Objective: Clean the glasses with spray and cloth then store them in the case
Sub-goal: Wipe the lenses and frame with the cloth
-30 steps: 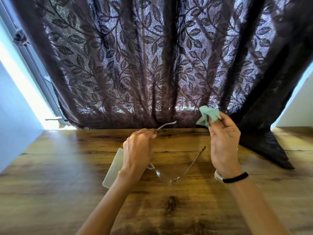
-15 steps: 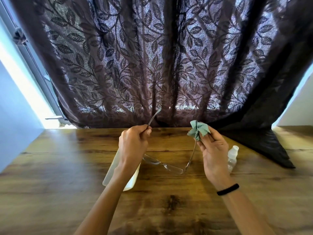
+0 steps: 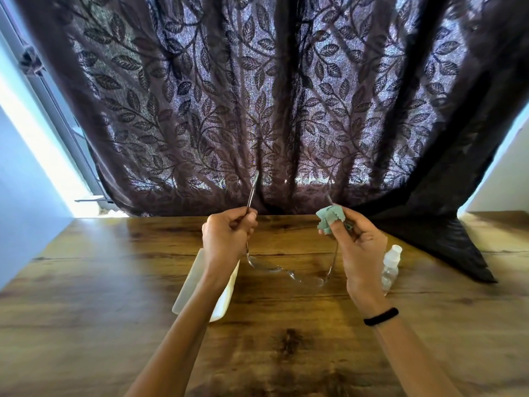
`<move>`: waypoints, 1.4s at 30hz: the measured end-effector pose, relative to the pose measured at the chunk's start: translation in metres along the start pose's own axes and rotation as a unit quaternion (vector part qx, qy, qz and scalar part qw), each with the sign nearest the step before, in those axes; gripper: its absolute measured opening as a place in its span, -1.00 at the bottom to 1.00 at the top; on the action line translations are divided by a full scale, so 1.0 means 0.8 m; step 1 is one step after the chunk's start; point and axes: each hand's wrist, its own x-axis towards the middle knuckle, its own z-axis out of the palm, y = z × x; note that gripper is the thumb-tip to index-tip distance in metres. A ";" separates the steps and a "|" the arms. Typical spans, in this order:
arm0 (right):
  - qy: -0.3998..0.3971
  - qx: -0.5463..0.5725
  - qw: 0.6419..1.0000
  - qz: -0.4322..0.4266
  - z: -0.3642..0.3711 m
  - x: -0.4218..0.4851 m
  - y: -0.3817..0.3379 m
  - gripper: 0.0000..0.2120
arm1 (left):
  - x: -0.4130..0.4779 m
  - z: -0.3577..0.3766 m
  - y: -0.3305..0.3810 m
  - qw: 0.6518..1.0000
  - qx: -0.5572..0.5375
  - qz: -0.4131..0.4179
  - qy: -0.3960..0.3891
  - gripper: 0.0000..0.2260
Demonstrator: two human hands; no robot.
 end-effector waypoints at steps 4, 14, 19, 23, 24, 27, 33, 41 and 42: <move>0.037 0.039 0.997 0.052 -0.001 -0.005 0.007 -0.80 | 0.004 0.001 -0.003 0.992 -0.115 -0.054 0.004 -0.91; 0.078 0.131 0.970 0.188 -0.005 -0.025 0.028 -0.82 | 0.009 0.005 -0.015 0.975 -0.189 -0.102 0.052 -0.92; 0.092 0.092 0.971 0.200 -0.025 -0.020 0.044 -0.78 | 0.014 -0.003 -0.021 0.985 -0.136 -0.064 0.080 -0.87; 0.026 -0.332 0.941 0.056 -0.040 -0.018 0.068 -0.79 | 0.013 -0.004 -0.021 0.989 -0.122 -0.036 0.079 -0.81; 0.020 -0.401 0.916 0.026 -0.045 -0.019 0.073 -0.78 | 0.012 -0.003 -0.021 0.989 -0.121 -0.028 0.076 -0.81; -0.008 -0.505 0.863 0.019 -0.058 -0.027 0.083 -0.74 | 0.008 -0.001 -0.024 0.989 -0.128 -0.024 0.070 -0.82; -0.125 -0.500 0.854 0.075 -0.052 -0.032 0.088 -0.67 | 0.008 0.002 -0.032 0.989 -0.131 -0.026 0.066 -0.80; -0.076 -0.269 0.960 0.011 -0.022 0.023 0.041 -0.72 | 0.009 -0.001 -0.032 0.995 -0.076 0.022 0.059 -0.82; -0.074 -0.250 0.965 0.013 -0.020 0.029 0.039 -0.71 | 0.009 -0.001 -0.032 0.995 -0.070 0.027 0.058 -0.83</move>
